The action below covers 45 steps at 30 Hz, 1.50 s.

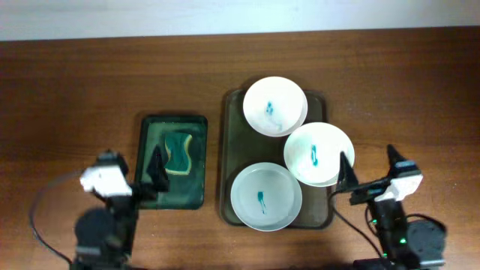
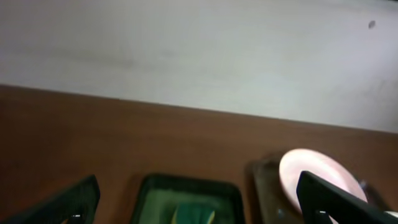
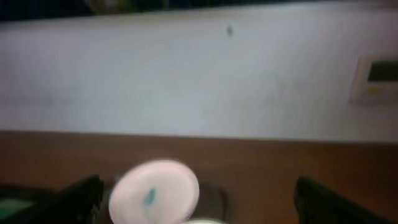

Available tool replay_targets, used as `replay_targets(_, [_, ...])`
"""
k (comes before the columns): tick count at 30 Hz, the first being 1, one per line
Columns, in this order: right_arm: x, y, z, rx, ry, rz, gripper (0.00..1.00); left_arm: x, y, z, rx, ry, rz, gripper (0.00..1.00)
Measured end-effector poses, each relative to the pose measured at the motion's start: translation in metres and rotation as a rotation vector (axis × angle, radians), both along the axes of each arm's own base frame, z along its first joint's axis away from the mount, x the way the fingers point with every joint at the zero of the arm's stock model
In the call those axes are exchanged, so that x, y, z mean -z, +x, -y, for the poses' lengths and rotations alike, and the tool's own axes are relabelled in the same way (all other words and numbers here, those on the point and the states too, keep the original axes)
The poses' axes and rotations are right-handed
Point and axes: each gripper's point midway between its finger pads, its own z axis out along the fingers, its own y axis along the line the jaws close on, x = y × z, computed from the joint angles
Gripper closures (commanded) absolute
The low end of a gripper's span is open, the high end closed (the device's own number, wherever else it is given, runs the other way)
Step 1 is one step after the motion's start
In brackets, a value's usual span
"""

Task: Clean dirty plates on tray and stack at the side
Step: 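Reach left gripper to the sponge and right gripper to a plate, then hold the front plate with right gripper and scrub it with the sponge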

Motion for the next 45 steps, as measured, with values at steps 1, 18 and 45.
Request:
replay_targets(1, [-0.015, 0.004, -0.003, -0.017, 0.000, -0.017, 0.02, -0.011, 0.014, 0.005, 0.020, 0.015, -0.085, 0.01])
replay_targets(18, [0.073, 0.052, -0.073, -0.393, 0.210, -1.014, 0.62, 0.258, 0.095, 0.046, 0.113, 0.059, -1.264, 1.00])
replay_targets(45, [0.275, 0.031, -0.100, -0.107, 0.105, -1.574, 0.96, 0.114, 0.094, 0.114, 0.301, -0.013, -1.059, 1.00])
